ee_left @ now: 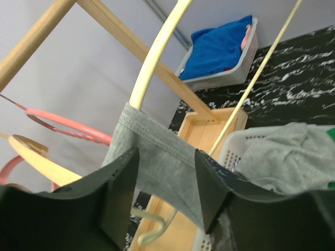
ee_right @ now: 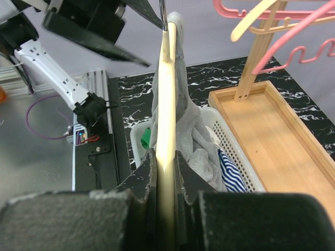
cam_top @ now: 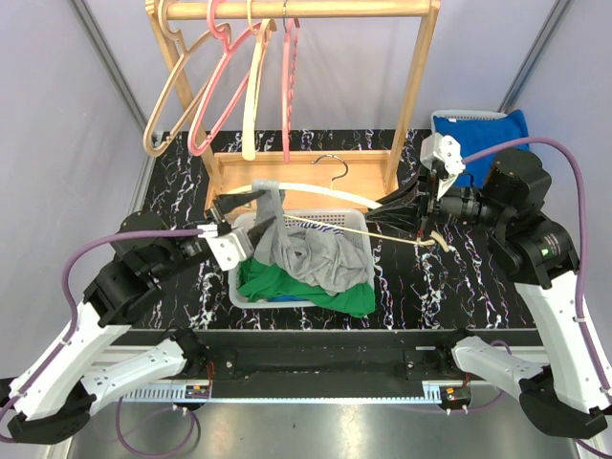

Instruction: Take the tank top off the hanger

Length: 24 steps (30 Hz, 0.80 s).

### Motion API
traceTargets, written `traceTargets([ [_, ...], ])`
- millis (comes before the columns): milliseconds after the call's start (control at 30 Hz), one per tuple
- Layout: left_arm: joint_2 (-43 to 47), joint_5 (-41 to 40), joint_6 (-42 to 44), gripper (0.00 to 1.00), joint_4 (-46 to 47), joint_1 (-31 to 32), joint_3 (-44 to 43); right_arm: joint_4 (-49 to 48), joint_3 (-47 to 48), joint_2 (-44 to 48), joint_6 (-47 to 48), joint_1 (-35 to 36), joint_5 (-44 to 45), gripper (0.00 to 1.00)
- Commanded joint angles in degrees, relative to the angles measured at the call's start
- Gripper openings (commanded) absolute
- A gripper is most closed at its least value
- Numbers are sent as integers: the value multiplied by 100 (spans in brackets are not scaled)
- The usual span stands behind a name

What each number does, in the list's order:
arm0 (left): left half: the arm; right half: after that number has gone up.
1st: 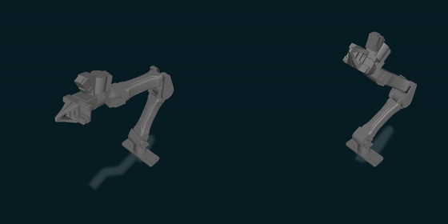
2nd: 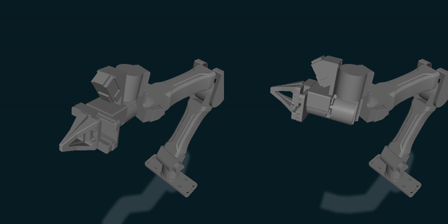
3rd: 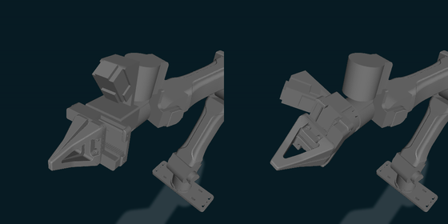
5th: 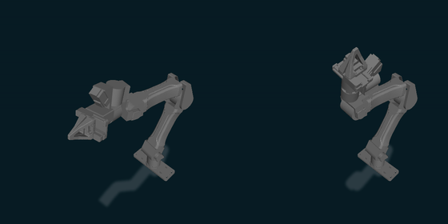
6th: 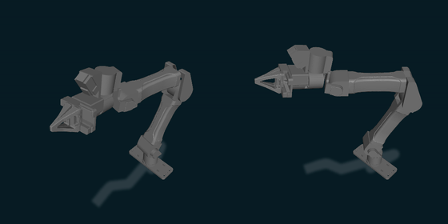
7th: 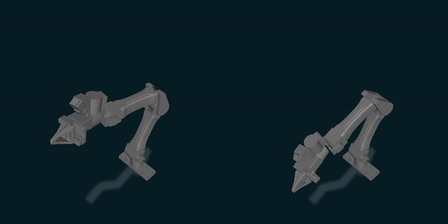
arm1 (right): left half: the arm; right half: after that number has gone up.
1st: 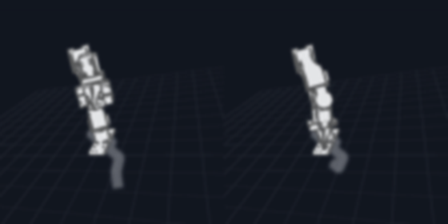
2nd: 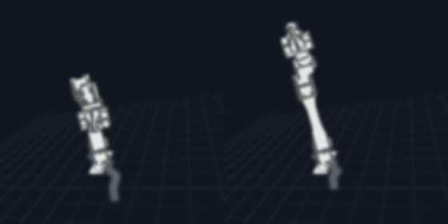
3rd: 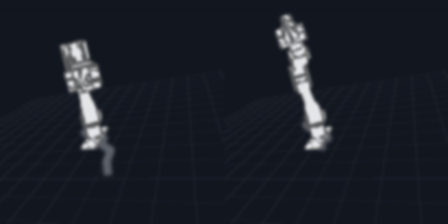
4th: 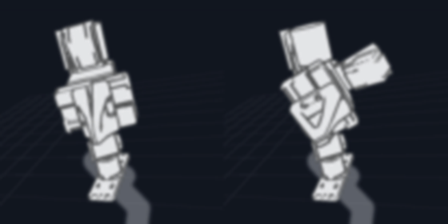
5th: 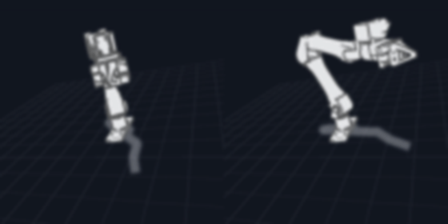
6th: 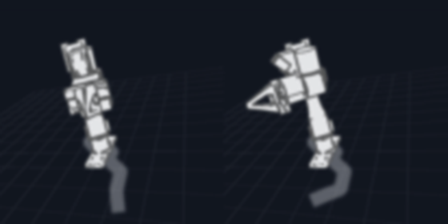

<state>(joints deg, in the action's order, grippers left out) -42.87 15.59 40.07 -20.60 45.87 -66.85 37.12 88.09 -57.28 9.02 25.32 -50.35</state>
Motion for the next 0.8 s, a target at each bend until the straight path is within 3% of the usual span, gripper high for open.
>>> traceTargets([
  [0,183,-460,27,65,381,-25,-259,-153,191,32,-5,-1,-63,0],
  [400,279,-584,62,66,513,-43,13,-153,208,-29,-49,-1,-98,0],
  [767,-37,-338,-61,46,276,-69,-188,-135,243,102,-14,-1,-45,0],
])
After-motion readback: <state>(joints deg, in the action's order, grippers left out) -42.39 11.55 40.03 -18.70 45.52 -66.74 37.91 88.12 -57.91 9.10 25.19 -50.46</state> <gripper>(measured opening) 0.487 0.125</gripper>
